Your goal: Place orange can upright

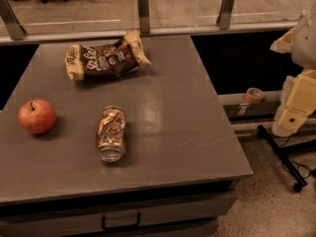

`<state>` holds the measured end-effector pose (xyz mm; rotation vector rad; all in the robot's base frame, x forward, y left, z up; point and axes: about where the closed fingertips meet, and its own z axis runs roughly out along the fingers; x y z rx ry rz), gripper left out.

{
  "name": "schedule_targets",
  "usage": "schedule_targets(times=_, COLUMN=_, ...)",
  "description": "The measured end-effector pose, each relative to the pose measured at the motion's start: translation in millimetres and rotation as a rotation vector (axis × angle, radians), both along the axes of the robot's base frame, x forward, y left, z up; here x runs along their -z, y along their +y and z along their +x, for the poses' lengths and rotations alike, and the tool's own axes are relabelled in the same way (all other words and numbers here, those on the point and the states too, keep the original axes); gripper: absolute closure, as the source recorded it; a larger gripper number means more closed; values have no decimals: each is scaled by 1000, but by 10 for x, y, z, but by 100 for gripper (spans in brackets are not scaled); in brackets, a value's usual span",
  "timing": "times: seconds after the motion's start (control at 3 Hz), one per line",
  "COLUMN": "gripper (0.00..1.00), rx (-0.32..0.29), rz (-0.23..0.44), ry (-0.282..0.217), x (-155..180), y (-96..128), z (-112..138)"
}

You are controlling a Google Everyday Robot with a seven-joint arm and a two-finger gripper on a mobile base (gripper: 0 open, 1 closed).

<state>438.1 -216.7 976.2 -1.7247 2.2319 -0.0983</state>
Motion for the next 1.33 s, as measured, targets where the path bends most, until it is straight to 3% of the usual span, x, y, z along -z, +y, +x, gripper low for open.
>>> schedule_targets(times=0.33, gripper=0, rx=0, rz=0, ry=0, x=0, y=0, z=0)
schedule_targets(times=0.67, gripper=0, rx=-132, rz=-56, ry=38, x=85, y=156, z=-6)
schedule_targets(times=1.0, gripper=0, rx=-472, rz=-191, ry=156, x=424, y=660, z=23)
schedule_targets(times=1.33, gripper=0, rx=-797, rz=-242, ry=204, x=675, y=1189, z=136)
